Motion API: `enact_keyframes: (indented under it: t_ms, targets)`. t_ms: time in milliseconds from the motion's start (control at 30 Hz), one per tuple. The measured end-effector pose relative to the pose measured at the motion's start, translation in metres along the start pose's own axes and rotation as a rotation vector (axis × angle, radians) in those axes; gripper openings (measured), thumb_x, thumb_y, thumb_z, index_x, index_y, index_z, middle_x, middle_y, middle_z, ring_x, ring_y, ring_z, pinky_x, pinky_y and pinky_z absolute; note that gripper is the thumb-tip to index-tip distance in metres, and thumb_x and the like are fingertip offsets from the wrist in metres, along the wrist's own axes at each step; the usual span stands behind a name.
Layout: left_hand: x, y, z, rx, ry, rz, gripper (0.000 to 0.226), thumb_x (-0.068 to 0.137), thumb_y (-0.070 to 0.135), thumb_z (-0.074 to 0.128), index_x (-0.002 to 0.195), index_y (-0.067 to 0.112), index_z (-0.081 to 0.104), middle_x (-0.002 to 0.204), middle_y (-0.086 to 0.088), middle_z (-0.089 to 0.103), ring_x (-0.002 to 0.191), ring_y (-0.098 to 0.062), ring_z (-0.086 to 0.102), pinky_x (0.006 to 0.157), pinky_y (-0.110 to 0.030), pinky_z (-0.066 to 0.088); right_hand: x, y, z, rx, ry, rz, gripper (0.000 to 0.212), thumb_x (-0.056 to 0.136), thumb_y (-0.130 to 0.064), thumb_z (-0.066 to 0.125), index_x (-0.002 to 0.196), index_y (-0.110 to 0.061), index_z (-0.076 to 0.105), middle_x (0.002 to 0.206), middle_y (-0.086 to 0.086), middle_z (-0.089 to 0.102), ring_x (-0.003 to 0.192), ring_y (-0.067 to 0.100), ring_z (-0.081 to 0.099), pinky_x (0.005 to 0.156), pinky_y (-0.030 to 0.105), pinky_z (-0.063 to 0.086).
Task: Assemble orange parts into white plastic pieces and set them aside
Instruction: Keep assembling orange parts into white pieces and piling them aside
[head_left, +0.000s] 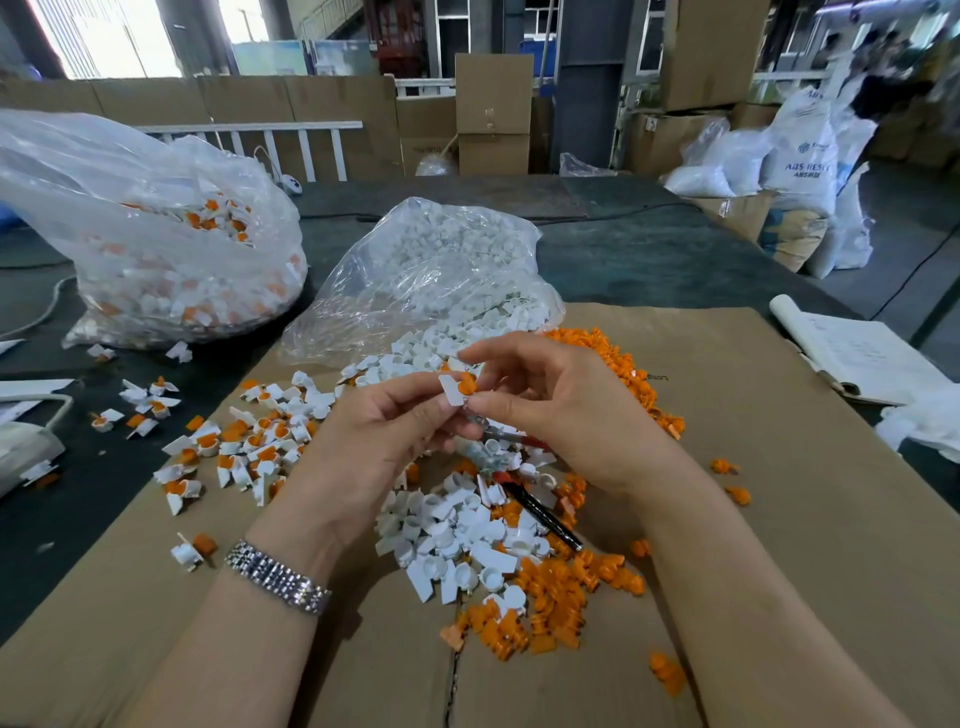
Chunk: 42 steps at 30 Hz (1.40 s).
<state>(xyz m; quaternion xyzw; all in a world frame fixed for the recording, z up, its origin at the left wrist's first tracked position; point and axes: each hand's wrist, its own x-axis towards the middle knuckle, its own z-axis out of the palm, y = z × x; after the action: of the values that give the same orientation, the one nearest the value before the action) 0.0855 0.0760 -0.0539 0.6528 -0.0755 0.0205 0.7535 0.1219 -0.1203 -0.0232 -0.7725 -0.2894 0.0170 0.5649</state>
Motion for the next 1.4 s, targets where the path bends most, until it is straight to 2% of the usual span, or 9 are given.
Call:
enact_keyframes:
  t_ms: [100,200,400,700,833,933,1100,1233,1400]
  targets:
    - [0.0,0.001,0.0,-0.01,-0.013,0.011,0.023,0.09,0.021,0.07,0.111,0.017,0.08,0.099,-0.017,0.078,0.092,-0.023,0.076,0.076,-0.021,0.057,0.0,0.001,0.003,-0.062,0.027,-0.049,0.022,0.089,-0.013,0.074,0.11,-0.02,0.075,0.089,-0.001,0.07,0.079,0.006,0.063,0.076,0.02,0.054]
    - [0.0,0.001,0.002,-0.036,0.043,0.021,0.022,0.089,0.016,0.071,0.11,0.019,0.079,0.105,-0.018,0.077,0.095,-0.029,0.076,0.076,-0.023,0.058,0.001,0.003,0.007,-0.119,0.079,-0.072,0.021,0.089,-0.013,0.075,0.108,-0.02,0.075,0.089,0.0,0.07,0.083,0.012,0.066,0.078,0.027,0.057]
    - [0.0,0.006,0.004,-0.167,0.068,-0.03,0.004,0.083,0.018,0.08,0.085,0.017,0.076,0.1,-0.025,0.076,0.097,-0.039,0.076,0.075,-0.029,0.061,0.002,0.006,0.01,-0.275,0.138,-0.151,0.021,0.089,-0.014,0.075,0.108,-0.019,0.074,0.09,-0.008,0.067,0.084,0.007,0.064,0.08,0.022,0.054]
    - [0.001,0.003,0.006,-0.072,0.142,-0.088,0.01,0.069,0.026,0.085,0.074,0.019,0.079,0.094,-0.022,0.078,0.088,-0.032,0.078,0.068,-0.024,0.061,0.002,0.007,0.016,-0.4,0.093,-0.178,0.024,0.089,-0.012,0.074,0.111,-0.021,0.071,0.093,-0.007,0.066,0.084,0.006,0.062,0.081,0.021,0.053]
    - [0.001,0.002,0.007,-0.025,0.192,-0.07,0.008,0.072,0.025,0.085,0.074,0.02,0.079,0.091,-0.013,0.079,0.09,-0.029,0.078,0.067,-0.022,0.059,0.003,0.008,0.005,-0.457,0.079,0.023,0.026,0.09,-0.032,0.072,0.113,-0.026,0.061,0.095,-0.012,0.061,0.085,0.004,0.06,0.08,0.027,0.055]
    - [0.001,0.002,0.005,-0.002,0.245,-0.072,0.012,0.071,0.029,0.087,0.076,0.02,0.079,0.085,-0.007,0.077,0.084,-0.024,0.077,0.062,-0.021,0.056,-0.001,0.008,0.002,-0.775,-0.131,0.243,0.051,0.081,-0.063,0.069,0.116,-0.029,0.055,0.11,-0.01,0.054,0.099,0.008,0.054,0.088,0.036,0.052]
    - [0.001,0.003,0.002,-0.005,0.265,-0.094,0.01,0.084,0.02,0.082,0.076,0.023,0.078,0.084,-0.009,0.076,0.081,-0.026,0.077,0.055,-0.021,0.053,-0.006,0.005,0.007,-0.967,-0.266,0.303,0.066,0.083,-0.068,0.062,0.129,-0.022,0.051,0.125,0.0,0.05,0.119,0.021,0.045,0.099,0.044,0.044]
    - [0.002,0.003,0.003,0.004,0.279,-0.089,0.012,0.086,0.018,0.08,0.075,0.022,0.079,0.084,-0.011,0.076,0.078,-0.026,0.077,0.054,-0.021,0.053,-0.006,0.002,0.015,-1.034,-0.23,0.26,0.052,0.085,-0.061,0.06,0.114,-0.018,0.056,0.112,0.004,0.05,0.107,0.023,0.047,0.091,0.041,0.046]
    - [0.001,0.004,0.003,-0.017,0.3,-0.064,0.013,0.088,0.016,0.078,0.076,0.02,0.078,0.084,-0.01,0.076,0.075,-0.022,0.075,0.054,-0.02,0.054,-0.005,-0.001,0.017,-0.923,-0.161,0.254,0.034,0.088,-0.046,0.061,0.096,-0.013,0.057,0.1,0.005,0.048,0.075,0.014,0.045,0.056,0.025,0.033]
